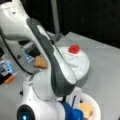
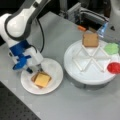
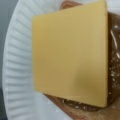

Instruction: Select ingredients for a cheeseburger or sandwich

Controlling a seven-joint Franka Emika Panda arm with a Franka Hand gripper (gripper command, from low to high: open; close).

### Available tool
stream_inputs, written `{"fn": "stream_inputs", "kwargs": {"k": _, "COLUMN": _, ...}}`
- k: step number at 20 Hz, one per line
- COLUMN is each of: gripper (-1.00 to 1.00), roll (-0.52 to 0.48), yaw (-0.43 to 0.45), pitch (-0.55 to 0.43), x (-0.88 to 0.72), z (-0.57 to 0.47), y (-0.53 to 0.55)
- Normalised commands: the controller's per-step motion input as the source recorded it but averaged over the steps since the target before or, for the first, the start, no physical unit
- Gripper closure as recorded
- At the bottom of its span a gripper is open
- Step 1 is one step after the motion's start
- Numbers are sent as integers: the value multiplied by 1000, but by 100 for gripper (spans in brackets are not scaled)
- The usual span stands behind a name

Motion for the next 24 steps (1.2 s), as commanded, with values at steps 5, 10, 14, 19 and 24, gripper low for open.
{"fn": "stream_inputs", "kwargs": {"k": 5, "gripper": -100, "roll": -201, "yaw": 10, "pitch": 224, "x": 12, "z": 352, "y": 33}}
{"fn": "stream_inputs", "kwargs": {"k": 10, "gripper": -100, "roll": -482, "yaw": -19, "pitch": 298, "x": -87, "z": 517, "y": 335}}
{"fn": "stream_inputs", "kwargs": {"k": 14, "gripper": -100, "roll": -612, "yaw": -4, "pitch": 194, "x": -261, "z": 480, "y": 534}}
{"fn": "stream_inputs", "kwargs": {"k": 19, "gripper": -100, "roll": -521, "yaw": -34, "pitch": 83, "x": -501, "z": 302, "y": 566}}
{"fn": "stream_inputs", "kwargs": {"k": 24, "gripper": -100, "roll": -451, "yaw": -82, "pitch": -89, "x": -657, "z": -15, "y": 455}}
